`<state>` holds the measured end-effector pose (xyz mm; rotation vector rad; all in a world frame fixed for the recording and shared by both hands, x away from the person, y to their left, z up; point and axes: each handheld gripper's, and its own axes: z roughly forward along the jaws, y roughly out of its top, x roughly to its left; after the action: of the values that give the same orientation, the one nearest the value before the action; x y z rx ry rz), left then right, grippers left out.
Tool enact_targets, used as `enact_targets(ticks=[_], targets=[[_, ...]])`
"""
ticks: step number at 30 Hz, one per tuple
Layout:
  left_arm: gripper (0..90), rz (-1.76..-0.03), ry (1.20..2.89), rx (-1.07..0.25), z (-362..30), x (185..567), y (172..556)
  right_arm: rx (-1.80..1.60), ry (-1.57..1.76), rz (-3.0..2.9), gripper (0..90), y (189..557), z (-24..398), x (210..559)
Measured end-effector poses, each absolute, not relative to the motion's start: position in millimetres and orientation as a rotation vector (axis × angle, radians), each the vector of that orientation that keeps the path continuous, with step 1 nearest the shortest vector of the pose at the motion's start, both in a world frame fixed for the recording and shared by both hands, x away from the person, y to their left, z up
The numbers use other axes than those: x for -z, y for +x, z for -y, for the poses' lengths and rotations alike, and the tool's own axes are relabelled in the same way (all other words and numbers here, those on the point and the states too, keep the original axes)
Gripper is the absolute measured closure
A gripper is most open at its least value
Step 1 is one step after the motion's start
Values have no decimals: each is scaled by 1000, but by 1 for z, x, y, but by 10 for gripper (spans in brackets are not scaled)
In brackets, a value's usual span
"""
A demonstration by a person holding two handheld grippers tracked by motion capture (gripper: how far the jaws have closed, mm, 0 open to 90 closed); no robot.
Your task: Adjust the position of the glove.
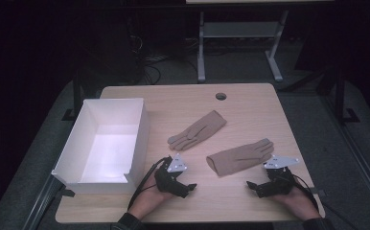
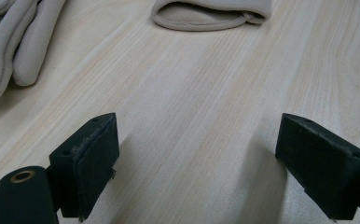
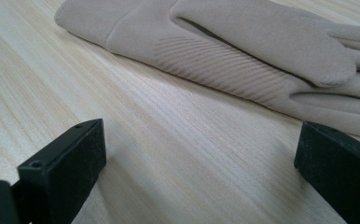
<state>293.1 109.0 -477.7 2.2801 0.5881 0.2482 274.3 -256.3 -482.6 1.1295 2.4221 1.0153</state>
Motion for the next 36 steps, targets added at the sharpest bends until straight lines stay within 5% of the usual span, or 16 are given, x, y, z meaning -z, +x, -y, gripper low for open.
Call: enact_targets(ticks=[6, 8, 14, 16, 17, 19, 20, 24, 36], targets=[[127, -589, 2280, -249, -109, 478, 293, -1012, 1130, -2427, 21, 273, 256, 482], [128, -589, 2280, -249, -109, 478, 293, -1005, 1112, -2444, 151, 273, 257, 478], [128, -588, 2280, -248, -109, 478, 293, -1031, 1123, -2443, 288, 273, 258, 469], [128, -584, 2281, -252, -109, 478, 294, -1050, 1139, -2429, 431, 274, 258, 464], [127, -584, 2281, -252, -109, 478, 294, -1050, 1139, -2429, 431, 274, 258, 464], [127, -586, 2275, -252, -109, 478, 293, -1078, 1131, -2422, 639, 277, 256, 456], [127, -589, 2272, -250, -109, 478, 293, -1078, 1131, -2422, 639, 277, 256, 456], [128, -587, 2276, -252, -109, 478, 294, -1127, 1118, -2450, 893, 287, 248, 448], [127, -586, 2276, -249, -109, 478, 294, -1189, 1055, -2526, 900, 308, 218, 444]])
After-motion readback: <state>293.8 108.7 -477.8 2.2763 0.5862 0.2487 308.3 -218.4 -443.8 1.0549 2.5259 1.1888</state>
